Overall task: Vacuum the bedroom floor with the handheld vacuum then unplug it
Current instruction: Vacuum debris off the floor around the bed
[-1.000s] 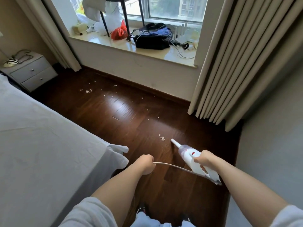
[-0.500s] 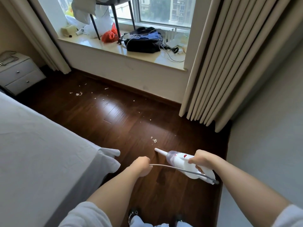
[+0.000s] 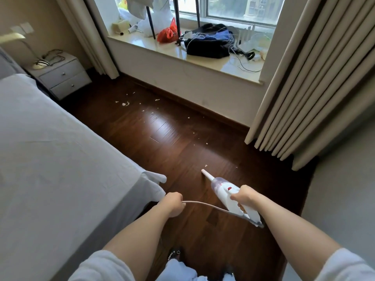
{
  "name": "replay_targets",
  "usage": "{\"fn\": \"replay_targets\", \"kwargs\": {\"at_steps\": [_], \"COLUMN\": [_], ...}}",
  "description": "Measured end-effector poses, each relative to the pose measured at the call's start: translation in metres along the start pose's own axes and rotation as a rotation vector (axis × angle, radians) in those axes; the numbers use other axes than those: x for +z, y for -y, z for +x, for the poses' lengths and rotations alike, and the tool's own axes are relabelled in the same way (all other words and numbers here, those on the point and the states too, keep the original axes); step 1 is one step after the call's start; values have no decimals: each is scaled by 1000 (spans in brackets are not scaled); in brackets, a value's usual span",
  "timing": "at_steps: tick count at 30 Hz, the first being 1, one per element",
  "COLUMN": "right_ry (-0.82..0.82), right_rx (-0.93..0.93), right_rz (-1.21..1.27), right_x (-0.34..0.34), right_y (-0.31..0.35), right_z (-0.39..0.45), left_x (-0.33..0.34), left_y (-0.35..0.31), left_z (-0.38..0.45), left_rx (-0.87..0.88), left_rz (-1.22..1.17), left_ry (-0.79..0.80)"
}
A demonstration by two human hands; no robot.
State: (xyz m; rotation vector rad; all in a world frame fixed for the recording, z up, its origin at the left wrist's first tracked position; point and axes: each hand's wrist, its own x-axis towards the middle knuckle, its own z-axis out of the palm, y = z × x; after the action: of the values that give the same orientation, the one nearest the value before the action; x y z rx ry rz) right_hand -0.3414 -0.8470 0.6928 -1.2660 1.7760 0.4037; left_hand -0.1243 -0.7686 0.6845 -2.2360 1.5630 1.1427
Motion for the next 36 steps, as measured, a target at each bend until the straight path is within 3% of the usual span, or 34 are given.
{"fn": "replay_targets", "kwargs": {"at_steps": [5, 10, 17, 23, 28, 36], "right_ry": [-36, 29, -18, -59, -109, -67], "right_rx": [-48, -54, -50, -22, -53, 15], "right_rz": [-21, -65, -109, -6, -76, 34], "right_x": [-2, -4, -11, -5, 6, 12], "right_y": [13, 28, 37, 38, 47, 52], "right_z": [7, 6, 1, 9, 16, 29], "left_x": [-2, -14, -18, -24, -30, -39], "left_y": [6, 21, 5, 9, 20, 46], "left_z": [-4, 0, 12, 17, 14, 5], "left_rx": [4, -50, 5, -11, -22, -53], "left_rz": [-32, -33, -12, -29, -46, -29], "left_ry": [-1, -29, -16, -16, -22, -17]}}
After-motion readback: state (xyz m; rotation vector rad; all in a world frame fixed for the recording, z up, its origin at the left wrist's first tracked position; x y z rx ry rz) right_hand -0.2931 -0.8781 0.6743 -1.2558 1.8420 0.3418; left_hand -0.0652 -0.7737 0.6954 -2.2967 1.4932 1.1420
